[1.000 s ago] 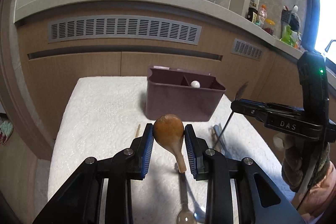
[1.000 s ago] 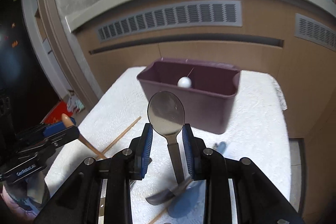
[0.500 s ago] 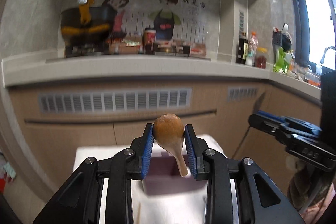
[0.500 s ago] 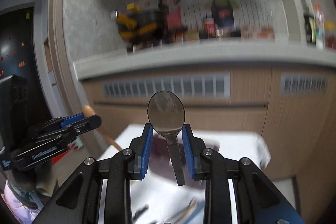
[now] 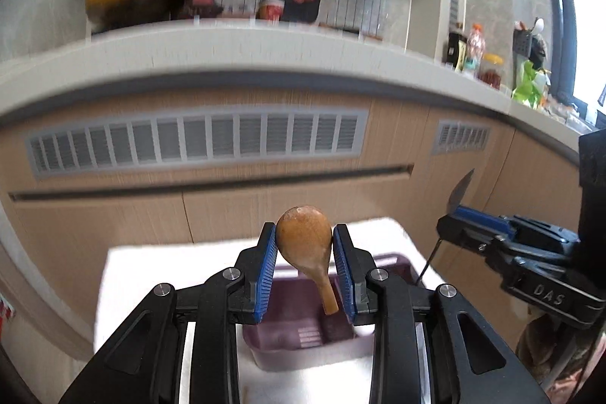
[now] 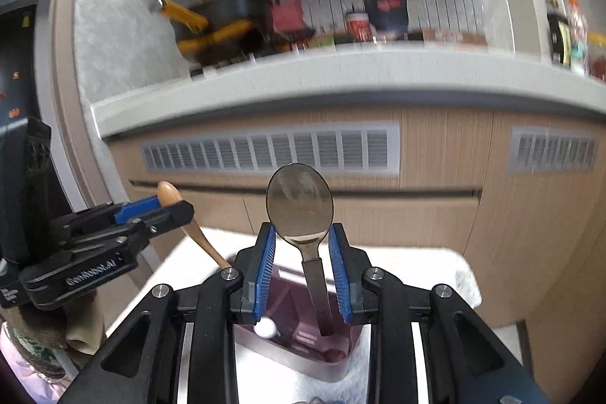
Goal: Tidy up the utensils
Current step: 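Open the left gripper over the caddy dropping the wooden spoon while the right drops its spoon, then move the left gripper over a smoky spoon while the right moves toward the metal utensils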
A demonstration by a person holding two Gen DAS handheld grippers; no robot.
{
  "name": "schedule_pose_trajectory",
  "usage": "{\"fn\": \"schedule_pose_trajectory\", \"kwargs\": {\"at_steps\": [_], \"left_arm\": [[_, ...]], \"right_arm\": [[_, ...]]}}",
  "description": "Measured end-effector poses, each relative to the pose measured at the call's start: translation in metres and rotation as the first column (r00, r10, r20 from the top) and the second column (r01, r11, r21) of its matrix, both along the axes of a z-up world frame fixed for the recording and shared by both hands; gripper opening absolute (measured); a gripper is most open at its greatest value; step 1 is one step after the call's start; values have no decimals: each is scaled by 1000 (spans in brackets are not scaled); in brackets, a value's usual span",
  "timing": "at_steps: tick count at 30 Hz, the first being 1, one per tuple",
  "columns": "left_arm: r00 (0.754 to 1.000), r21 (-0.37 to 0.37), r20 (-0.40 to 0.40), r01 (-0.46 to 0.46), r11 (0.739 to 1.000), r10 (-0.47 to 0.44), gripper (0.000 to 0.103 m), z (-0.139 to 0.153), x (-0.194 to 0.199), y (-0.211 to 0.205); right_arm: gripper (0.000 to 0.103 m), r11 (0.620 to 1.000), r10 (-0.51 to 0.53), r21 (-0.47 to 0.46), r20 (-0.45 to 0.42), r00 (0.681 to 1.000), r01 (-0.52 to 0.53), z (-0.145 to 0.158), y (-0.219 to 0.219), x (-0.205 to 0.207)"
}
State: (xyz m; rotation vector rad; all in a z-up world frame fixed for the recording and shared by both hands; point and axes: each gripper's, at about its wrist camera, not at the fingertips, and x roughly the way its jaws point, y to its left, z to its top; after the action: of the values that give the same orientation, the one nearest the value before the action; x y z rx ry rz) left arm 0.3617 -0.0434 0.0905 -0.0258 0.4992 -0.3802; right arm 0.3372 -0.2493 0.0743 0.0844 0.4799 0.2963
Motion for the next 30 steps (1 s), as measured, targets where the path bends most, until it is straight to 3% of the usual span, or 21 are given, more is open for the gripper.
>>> {"fn": "schedule_pose_trajectory", "kwargs": {"at_steps": [5,7,11,14,16,21,25,30], "left_arm": [[995,-21,-93,19,1000,-21,35,-32,10,-1],[993,-25,-114,26,999,-29,46,-38,10,-2],[996,-44,-93,8,999,-12,48,-35,-2,4],[998,-67,-69,-19,998,14,49,-27,-16,16],[998,-79,-58,-39,996,34,55,-24,-30,25],[993,-65,-77,-90,994,85,61,-29,-64,43],[987,-35,-122,-114,993,109,66,-45,-91,56],[972,25,-212,-101,995,104,67,-80,-127,64]], "right_arm": [[28,1000,-7,14,-98,995,8,-38,-3,16],[28,1000,-7,10,-126,992,8,-49,-2,17],[32,999,-25,-36,-123,992,21,-55,2,10],[52,995,-57,-80,-67,996,52,-48,2,-6],[73,992,-77,-99,-18,997,75,-44,0,-22],[91,985,-106,-135,13,994,107,-45,-8,-59],[93,985,-58,-166,-92,994,42,-62,-7,-79],[93,948,14,-311,-171,985,-67,-95,15,-110]]}}
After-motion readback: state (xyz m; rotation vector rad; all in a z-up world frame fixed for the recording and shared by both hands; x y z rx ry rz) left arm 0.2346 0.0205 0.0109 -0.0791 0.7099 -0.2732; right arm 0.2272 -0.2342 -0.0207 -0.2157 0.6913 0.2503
